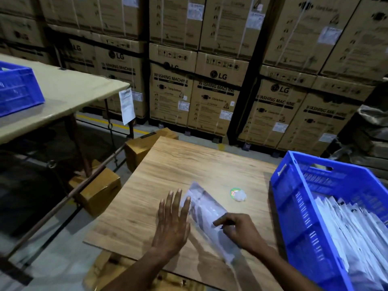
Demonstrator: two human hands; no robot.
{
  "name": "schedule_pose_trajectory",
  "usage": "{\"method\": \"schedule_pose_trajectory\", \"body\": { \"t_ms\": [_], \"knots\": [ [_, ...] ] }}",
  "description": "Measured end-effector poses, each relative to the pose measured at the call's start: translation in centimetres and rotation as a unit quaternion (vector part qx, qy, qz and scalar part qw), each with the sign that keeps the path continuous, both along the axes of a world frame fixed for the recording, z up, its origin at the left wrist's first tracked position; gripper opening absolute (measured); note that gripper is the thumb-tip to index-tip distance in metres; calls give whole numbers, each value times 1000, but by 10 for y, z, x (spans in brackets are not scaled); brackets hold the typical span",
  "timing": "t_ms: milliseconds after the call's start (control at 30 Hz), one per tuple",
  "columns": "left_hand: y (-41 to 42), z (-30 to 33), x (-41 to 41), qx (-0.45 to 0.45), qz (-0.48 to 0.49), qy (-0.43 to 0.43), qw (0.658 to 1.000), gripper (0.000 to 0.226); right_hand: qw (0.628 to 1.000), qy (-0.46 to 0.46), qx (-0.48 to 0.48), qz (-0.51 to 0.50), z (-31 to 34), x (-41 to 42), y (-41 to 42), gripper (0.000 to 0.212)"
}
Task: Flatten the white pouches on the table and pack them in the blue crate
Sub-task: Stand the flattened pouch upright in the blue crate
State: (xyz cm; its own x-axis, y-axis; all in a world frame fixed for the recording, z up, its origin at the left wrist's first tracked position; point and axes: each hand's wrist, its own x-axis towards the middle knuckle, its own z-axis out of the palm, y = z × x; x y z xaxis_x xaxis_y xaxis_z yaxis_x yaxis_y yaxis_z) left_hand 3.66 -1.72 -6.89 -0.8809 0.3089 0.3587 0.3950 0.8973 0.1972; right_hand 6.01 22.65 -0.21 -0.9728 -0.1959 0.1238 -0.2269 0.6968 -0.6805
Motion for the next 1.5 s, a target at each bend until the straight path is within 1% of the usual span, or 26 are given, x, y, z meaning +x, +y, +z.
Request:
{"method": "schedule_pose_trajectory", "body": {
  "t_ms": [67,100,133,167,200,233,267,300,333,367,400,500,567,600,633,667,700,767,833,867,933,1033,1133,1300,1400,1500],
  "knots": [
    [-2,-12,1,4,-32,-26,999,72,989,-138,-59,8,14,-8,7,42],
    [-1,-18,0,-8,-47,-47,998,70,979,-192,-65,17,17,-11,11,40],
    [-1,-26,0,-32,-57,-71,995,67,972,-226,-55,20,17,-14,15,38],
    [0,-33,1,-60,-63,-93,992,63,973,-231,-24,11,12,-18,20,36],
    [1,-39,2,-87,-66,-114,988,60,975,-218,41,-12,8,-21,23,34],
    [2,-46,5,-107,-66,-127,984,58,973,-181,136,-45,0,-22,23,31],
    [3,-51,7,-117,-67,-132,982,57,960,-129,232,-86,-10,-20,20,29],
    [5,-52,10,-117,-66,-129,983,55,954,-73,264,-120,-22,-15,14,29],
    [7,-51,14,-110,-62,-118,985,52,957,-27,258,-127,-37,-9,6,28],
    [9,-47,15,-101,-56,-106,988,47,961,7,251,-111,-49,-1,-4,26],
    [12,-42,16,-90,-47,-95,990,42,964,20,255,-77,-65,6,-15,25],
    [20,-36,12,-70,-45,-75,994,34,957,1,289,9,-99,19,-36,36],
    [27,-38,6,-84,-75,-92,989,39,957,4,288,31,-109,19,-37,43],
    [29,-41,1,-100,-93,-111,985,43,958,14,283,36,-111,18,-38,48],
    [32,-45,-2,-117,-105,-132,979,46,962,3,270,40,-109,19,-37,54],
    [35,-48,-6,-130,-110,-153,974,49,969,10,247,28,-109,19,-38,58],
    [36,-52,-7,-138,-110,-167,970,50,974,-5,225,16,-106,20,-41,61],
    [37,-57,-7,-137,-106,-178,969,52,976,-24,214,-7,-106,20,-44,56],
    [34,-60,-3,-129,-99,-169,972,54,970,-36,241,-22,-110,19,-48,50],
    [33,-60,-1,-121,-97,-160,975,54,963,-26,267,-36,-114,19,-49,49],
    [31,-58,1,-104,-96,-136,981,53,954,-10,297,-45,-120,22,-46,50],
    [29,-60,1,-77,-95,-104,987,52,942,-13,330,-65,-121,29,-33,57],
    [26,-67,-1,-64,-95,-113,987,55,939,-21,333,-79,-126,34,-21,64],
    [25,-70,-2,-62,-83,-140,985,57,937,-28,338,-90,-124,38,-7,69],
    [25,-71,-2,-67,-76,-137,985,58,940,-41,329,-85,-125,38,-6,69],
    [25,-71,-1,-72,-73,-130,986,60,932,-47,349,-89,-124,34,-7,66]
  ]
}}
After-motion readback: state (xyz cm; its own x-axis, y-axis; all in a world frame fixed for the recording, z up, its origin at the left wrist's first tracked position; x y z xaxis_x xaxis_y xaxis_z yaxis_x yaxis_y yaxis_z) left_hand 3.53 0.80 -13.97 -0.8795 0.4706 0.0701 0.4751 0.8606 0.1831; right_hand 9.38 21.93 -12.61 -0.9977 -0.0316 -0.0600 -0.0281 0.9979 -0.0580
